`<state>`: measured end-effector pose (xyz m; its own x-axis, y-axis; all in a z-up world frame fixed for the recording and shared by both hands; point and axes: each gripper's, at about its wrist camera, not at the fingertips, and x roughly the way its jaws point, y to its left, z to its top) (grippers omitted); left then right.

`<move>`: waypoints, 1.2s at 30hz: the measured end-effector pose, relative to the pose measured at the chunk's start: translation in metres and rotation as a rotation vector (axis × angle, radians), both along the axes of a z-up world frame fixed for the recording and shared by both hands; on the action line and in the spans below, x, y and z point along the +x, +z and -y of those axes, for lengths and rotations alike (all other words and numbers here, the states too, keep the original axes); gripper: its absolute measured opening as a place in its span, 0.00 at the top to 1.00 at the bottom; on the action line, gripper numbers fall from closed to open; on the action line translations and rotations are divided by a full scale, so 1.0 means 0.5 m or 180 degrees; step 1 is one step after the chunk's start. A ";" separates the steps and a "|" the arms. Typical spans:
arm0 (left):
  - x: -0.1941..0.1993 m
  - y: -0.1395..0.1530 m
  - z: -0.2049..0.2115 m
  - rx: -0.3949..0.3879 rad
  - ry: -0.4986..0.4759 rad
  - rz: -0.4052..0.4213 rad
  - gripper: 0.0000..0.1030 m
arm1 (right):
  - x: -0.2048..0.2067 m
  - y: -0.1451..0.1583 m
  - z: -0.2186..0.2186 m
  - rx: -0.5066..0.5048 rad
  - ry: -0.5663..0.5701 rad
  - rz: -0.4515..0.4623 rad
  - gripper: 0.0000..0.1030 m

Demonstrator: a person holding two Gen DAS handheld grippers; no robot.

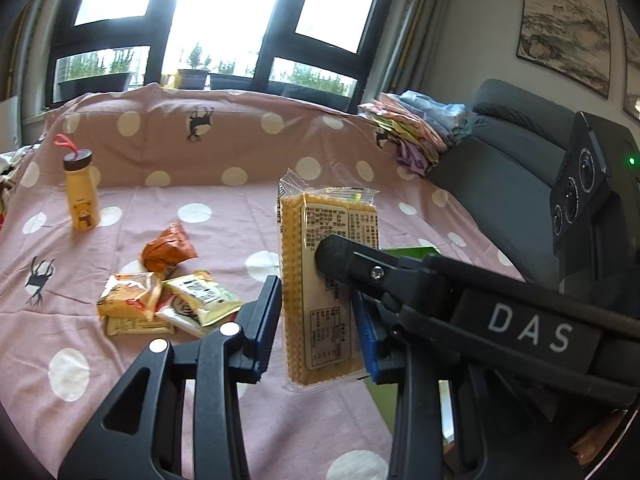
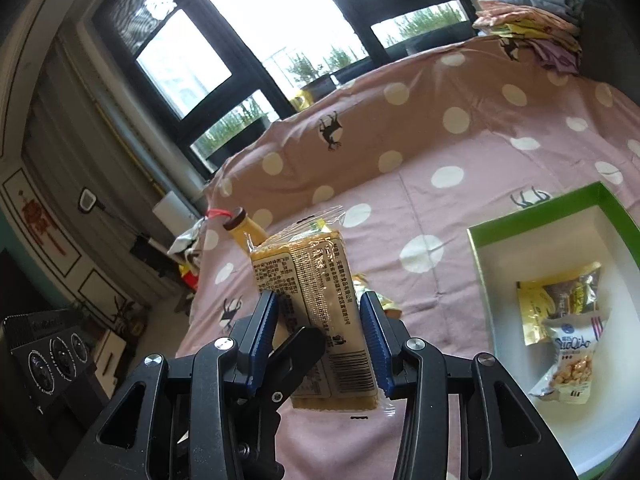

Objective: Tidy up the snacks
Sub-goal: 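Carry the clear cracker pack into the green box and open the right gripper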

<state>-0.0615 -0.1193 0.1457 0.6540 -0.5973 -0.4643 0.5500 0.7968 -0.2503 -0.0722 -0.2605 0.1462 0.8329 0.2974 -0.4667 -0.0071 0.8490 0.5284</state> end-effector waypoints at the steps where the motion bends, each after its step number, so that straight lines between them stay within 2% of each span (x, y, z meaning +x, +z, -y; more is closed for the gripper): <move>1: 0.001 0.000 0.012 0.0006 -0.0041 0.0003 0.66 | -0.003 -0.001 0.010 0.0011 -0.0034 -0.0001 0.55; 20: 0.008 -0.032 0.203 0.0225 -0.0814 -0.0131 0.66 | -0.060 -0.040 0.176 0.0258 -0.0811 -0.0215 0.55; 25: 0.011 -0.047 0.239 0.0288 -0.0924 -0.0230 0.66 | -0.072 -0.059 0.216 0.0352 -0.0979 -0.0323 0.55; 36: 0.014 -0.075 0.283 0.0382 -0.1023 -0.0421 0.66 | -0.072 -0.095 0.257 0.0460 -0.1110 -0.0536 0.55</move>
<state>-0.0544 -0.2608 0.1084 0.3715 -0.6987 -0.6114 0.7461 0.6166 -0.2512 -0.1083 -0.3888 0.0988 0.8110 0.0832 -0.5791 0.3646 0.7022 0.6115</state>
